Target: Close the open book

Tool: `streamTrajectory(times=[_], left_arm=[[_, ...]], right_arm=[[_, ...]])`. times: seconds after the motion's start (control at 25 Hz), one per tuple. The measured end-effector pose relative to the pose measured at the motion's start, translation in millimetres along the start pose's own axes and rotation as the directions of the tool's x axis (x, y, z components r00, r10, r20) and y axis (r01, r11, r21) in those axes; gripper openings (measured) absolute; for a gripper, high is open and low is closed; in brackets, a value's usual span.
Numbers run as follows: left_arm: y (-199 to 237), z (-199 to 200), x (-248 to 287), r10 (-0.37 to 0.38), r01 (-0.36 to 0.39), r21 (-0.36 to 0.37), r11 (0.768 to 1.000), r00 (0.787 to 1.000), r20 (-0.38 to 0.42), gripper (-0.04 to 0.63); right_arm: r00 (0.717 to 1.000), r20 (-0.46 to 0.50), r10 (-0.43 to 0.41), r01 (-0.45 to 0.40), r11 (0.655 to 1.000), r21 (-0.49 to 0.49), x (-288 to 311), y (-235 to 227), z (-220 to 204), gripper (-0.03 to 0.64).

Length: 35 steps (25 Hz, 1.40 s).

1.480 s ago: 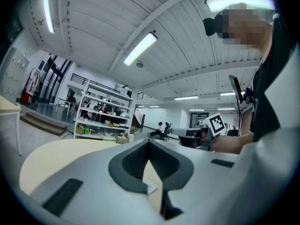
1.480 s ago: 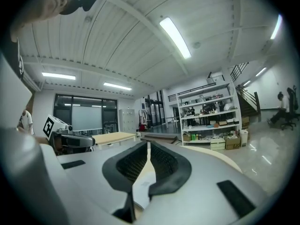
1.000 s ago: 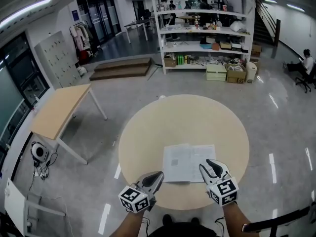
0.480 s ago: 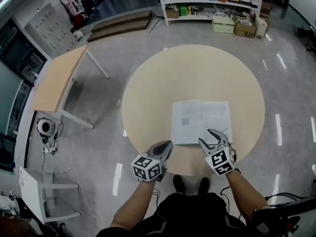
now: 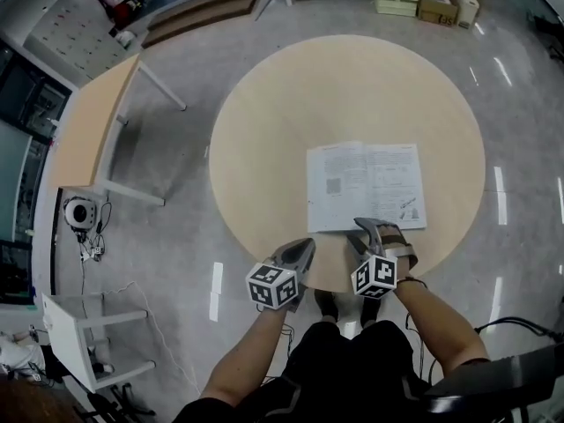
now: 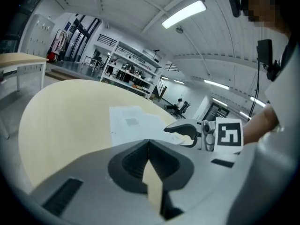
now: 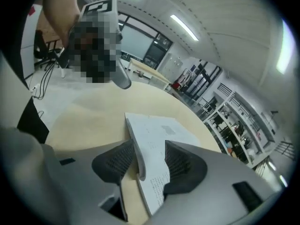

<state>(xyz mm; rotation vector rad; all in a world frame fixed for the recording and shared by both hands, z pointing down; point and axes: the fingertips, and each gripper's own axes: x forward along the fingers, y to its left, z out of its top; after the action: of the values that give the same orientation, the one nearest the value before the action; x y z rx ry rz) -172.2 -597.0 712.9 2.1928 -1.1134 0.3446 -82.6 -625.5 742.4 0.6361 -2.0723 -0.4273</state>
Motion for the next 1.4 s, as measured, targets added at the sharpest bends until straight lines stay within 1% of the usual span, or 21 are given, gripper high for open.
streamTrajectory(times=[0.12, 0.28, 0.4, 0.48, 0.6, 0.76, 0.8, 0.88, 0.92, 1.0, 1.16, 1.2, 1.28, 1.32, 1.4], left_arm=[[4, -10, 7, 0.004, -0.004, -0.003, 1.0, 1.0, -0.021, 0.0], [7, -22, 18, -0.005, 0.005, 0.001, 1.0, 0.999, -0.05, -0.001], [8, -30, 22, -0.011, 0.011, -0.009, 1.0, 0.998, -0.063, 0.0], [7, -33, 25, -0.016, 0.015, -0.018, 1.0, 0.998, -0.061, -0.001], [10, -39, 26, -0.016, 0.014, -0.031, 0.999, 0.998, -0.059, -0.001], [9, -41, 24, -0.001, -0.001, -0.038, 0.999, 0.999, -0.044, 0.0], [6, -40, 24, 0.0, -0.001, -0.035, 0.999, 0.999, -0.036, -0.001], [0, -37, 22, -0.005, 0.004, -0.033, 0.999, 1.0, -0.027, -0.001], [-1, -35, 20, -0.006, 0.005, -0.033, 0.999, 1.0, -0.025, 0.0], [-1, -24, 22, -0.002, 0.001, -0.037, 0.999, 1.0, -0.018, -0.002], [-6, 6, 29, -0.004, 0.005, -0.03, 1.0, 1.0, 0.016, -0.001], [-4, 7, 25, -0.004, 0.005, -0.023, 1.0, 1.0, 0.024, -0.001], [3, 4, 12, -0.004, 0.005, -0.01, 1.0, 0.999, 0.036, -0.001], [5, 3, 7, -0.006, 0.006, -0.003, 1.0, 0.999, 0.041, -0.001], [3, 6, 4, -0.011, 0.011, 0.016, 1.0, 0.999, 0.05, -0.001]], right_arm=[[0.999, -0.034, -0.011, 0.008, 0.996, -0.092, 11, 8, -7, 0.19], [0.998, -0.046, -0.041, 0.034, 0.99, -0.138, 22, 7, -10, 0.19], [0.998, -0.055, -0.034, 0.022, 0.98, -0.197, 30, 13, -12, 0.19], [0.998, -0.058, -0.04, 0.025, 0.971, -0.238, 35, 14, -16, 0.19], [0.996, -0.047, -0.072, 0.056, 0.959, -0.278, 41, 15, -17, 0.19], [0.993, 0.003, -0.12, 0.113, 0.925, -0.362, 47, 15, -9, 0.19], [0.991, 0.012, -0.131, 0.126, 0.918, -0.375, 46, 15, -8, 0.189], [0.991, 0.009, -0.135, 0.128, 0.916, -0.381, 44, 17, -11, 0.185], [0.991, 0.007, -0.134, 0.127, 0.918, -0.377, 43, 19, -12, 0.158], [0.992, 0.017, -0.128, 0.126, 0.931, -0.343, 45, 13, -12, 0.087], [0.99, 0.059, -0.127, 0.136, 0.972, -0.193, 38, -16, -12, 0.045], [0.989, 0.064, -0.13, 0.138, 0.98, -0.144, 35, -15, -8, 0.04], [0.988, 0.075, -0.134, 0.135, 0.991, -0.012, 30, -8, 1, 0.034], [0.987, 0.084, -0.134, 0.129, 0.99, 0.062, 27, -5, 4, 0.031], [0.985, 0.106, -0.138, 0.116, 0.975, 0.192, 19, -6, 4, 0.028]])
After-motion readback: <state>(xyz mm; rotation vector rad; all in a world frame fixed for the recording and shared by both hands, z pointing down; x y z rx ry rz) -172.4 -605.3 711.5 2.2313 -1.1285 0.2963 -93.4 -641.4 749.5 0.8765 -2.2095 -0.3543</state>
